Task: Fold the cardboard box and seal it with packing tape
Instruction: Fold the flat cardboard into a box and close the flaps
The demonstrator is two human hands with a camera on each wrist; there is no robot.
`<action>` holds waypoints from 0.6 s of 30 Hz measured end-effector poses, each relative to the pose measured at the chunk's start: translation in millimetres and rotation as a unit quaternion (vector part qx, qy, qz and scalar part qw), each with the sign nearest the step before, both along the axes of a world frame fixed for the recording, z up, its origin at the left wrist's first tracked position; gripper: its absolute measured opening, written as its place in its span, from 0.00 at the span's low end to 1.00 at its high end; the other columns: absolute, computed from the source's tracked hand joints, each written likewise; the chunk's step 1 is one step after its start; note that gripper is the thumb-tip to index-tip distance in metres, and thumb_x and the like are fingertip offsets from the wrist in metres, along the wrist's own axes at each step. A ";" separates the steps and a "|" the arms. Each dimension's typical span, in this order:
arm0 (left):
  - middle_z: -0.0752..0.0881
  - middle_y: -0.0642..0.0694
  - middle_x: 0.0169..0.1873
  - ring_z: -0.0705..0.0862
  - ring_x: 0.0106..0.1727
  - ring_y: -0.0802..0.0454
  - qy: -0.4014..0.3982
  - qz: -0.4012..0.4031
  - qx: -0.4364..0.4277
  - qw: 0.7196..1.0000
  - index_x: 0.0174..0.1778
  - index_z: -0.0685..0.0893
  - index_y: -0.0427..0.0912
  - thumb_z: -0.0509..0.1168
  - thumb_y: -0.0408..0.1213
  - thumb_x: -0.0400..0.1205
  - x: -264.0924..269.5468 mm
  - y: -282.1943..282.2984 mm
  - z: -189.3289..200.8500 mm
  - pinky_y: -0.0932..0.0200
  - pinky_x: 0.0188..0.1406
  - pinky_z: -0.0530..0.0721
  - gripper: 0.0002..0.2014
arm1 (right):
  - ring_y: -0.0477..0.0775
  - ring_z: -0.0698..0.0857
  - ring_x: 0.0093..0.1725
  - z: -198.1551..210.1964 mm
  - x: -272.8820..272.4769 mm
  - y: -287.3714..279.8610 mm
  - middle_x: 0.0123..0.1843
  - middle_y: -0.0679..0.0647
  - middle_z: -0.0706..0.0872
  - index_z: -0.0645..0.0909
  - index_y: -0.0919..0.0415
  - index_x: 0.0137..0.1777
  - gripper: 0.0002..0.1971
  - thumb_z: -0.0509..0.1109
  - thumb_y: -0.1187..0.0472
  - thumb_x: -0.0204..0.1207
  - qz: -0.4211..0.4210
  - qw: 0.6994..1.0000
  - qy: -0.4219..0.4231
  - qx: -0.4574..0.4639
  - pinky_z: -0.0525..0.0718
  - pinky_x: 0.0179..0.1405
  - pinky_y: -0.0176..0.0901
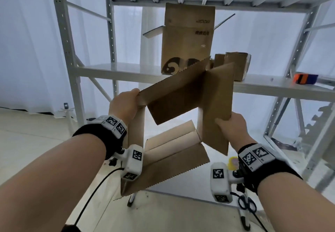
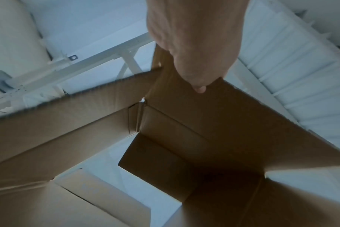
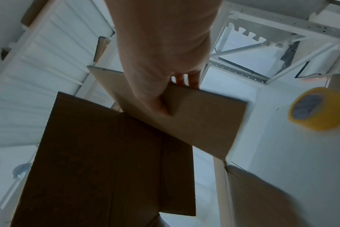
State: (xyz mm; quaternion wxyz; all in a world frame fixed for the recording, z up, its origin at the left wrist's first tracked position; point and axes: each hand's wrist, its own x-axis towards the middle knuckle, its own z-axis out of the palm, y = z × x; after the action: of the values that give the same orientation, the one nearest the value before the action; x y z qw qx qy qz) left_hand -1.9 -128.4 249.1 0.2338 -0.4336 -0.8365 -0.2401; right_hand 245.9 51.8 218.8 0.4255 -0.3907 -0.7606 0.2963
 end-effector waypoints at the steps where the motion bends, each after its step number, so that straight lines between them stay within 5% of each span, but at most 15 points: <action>1: 0.80 0.45 0.36 0.81 0.41 0.40 0.011 -0.003 -0.009 1.000 0.51 0.77 0.41 0.53 0.30 0.84 -1.7 2.4 -2.9 0.49 0.38 0.79 0.07 | 0.59 0.81 0.47 -4.5 0.4 3.3 0.47 0.56 0.83 0.82 0.66 0.54 0.09 0.67 0.61 0.78 0.004 0.999 -0.029 -0.016 0.79 0.48 0.45; 6: 0.85 0.43 0.41 0.85 0.42 0.39 0.078 -0.013 -0.069 0.994 0.55 0.79 0.43 0.53 0.27 0.82 -1.7 12.9 -14.3 0.48 0.41 0.81 0.12 | 0.61 0.81 0.45 -20.3 -4.9 7.4 0.42 0.58 0.83 0.79 0.63 0.43 0.06 0.64 0.62 0.79 -0.021 0.996 -0.082 -0.015 0.75 0.43 0.44; 10: 0.86 0.42 0.39 0.85 0.42 0.38 0.144 -0.018 -0.022 0.989 0.49 0.81 0.41 0.57 0.31 0.84 -12.5 17.9 -14.9 0.44 0.48 0.79 0.08 | 0.53 0.77 0.43 -38.8 -6.7 10.5 0.43 0.50 0.78 0.73 0.57 0.49 0.03 0.62 0.65 0.79 -0.017 0.997 -0.077 -0.001 0.71 0.39 0.40; 13: 0.86 0.42 0.42 0.83 0.45 0.38 0.147 -0.018 0.004 0.989 0.50 0.81 0.41 0.56 0.34 0.86 -19.7 15.6 -24.5 0.43 0.51 0.75 0.09 | 0.54 0.76 0.43 -47.6 -10.4 16.2 0.41 0.51 0.77 0.73 0.57 0.48 0.04 0.63 0.67 0.78 -0.009 0.991 -0.131 0.001 0.71 0.38 0.40; 16: 0.85 0.42 0.46 0.81 0.53 0.37 0.122 -0.002 0.025 0.992 0.53 0.81 0.41 0.55 0.37 0.87 -22.1 11.0 -37.2 0.42 0.60 0.69 0.10 | 0.58 0.78 0.42 -58.6 -17.0 16.8 0.34 0.51 0.76 0.72 0.58 0.35 0.08 0.61 0.66 0.77 0.002 0.980 -0.199 -0.021 0.68 0.29 0.39; 18: 0.85 0.41 0.46 0.80 0.54 0.37 0.110 0.001 0.036 0.993 0.53 0.83 0.40 0.56 0.37 0.86 -23.8 5.0 -44.2 0.42 0.60 0.66 0.10 | 0.61 0.81 0.45 -68.5 -18.4 12.8 0.36 0.52 0.79 0.75 0.60 0.38 0.06 0.62 0.65 0.76 0.000 0.980 -0.199 -0.028 0.72 0.33 0.40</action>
State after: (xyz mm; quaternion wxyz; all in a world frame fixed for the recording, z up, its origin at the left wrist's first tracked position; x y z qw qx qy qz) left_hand -25.7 -123.4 204.9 0.3400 -0.4478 -0.7970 -0.2207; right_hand 227.4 64.6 150.3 0.2544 -0.4539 -0.8213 0.2337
